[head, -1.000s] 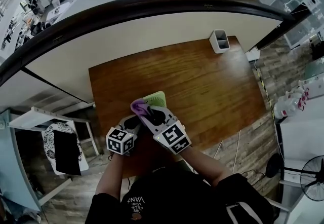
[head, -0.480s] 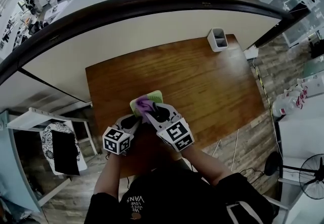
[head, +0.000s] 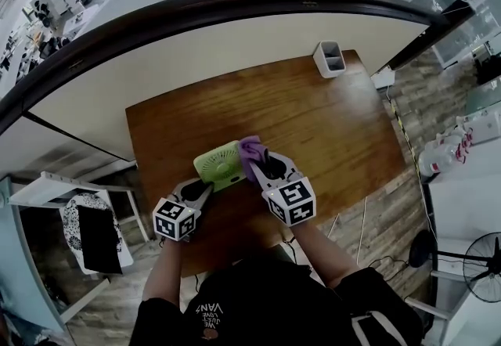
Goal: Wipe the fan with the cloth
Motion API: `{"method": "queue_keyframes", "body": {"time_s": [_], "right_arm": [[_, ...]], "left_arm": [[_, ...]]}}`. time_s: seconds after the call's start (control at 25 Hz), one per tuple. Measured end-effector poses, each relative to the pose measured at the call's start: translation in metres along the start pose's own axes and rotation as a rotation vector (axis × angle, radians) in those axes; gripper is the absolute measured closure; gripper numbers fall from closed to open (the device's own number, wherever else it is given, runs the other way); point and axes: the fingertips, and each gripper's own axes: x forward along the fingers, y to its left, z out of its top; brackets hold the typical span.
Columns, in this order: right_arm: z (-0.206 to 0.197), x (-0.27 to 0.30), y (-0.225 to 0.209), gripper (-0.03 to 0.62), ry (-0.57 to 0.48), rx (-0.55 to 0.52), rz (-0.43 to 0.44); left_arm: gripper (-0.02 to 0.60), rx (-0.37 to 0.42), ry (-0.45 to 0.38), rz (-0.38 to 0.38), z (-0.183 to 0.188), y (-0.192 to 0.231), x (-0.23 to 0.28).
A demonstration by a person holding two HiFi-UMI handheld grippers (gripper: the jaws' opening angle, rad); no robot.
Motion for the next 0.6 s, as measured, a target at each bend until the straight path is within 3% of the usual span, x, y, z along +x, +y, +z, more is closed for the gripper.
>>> {"method": "queue_keyframes", "body": {"time_s": [0.28, 0.6], "right_arm": [[-0.005, -0.007, 0.007, 0.502, -0.005, -0.007, -0.015], [-0.012, 0.007, 0.083, 0.502, -0.014, -0.083, 0.172]], "left_arm": [[0.479, 0.024, -0.005, 0.031, 0.002, -0.001, 0.002], [0.46, -0.037, -0.028, 0.086, -0.009, 0.002, -0.01]]}}
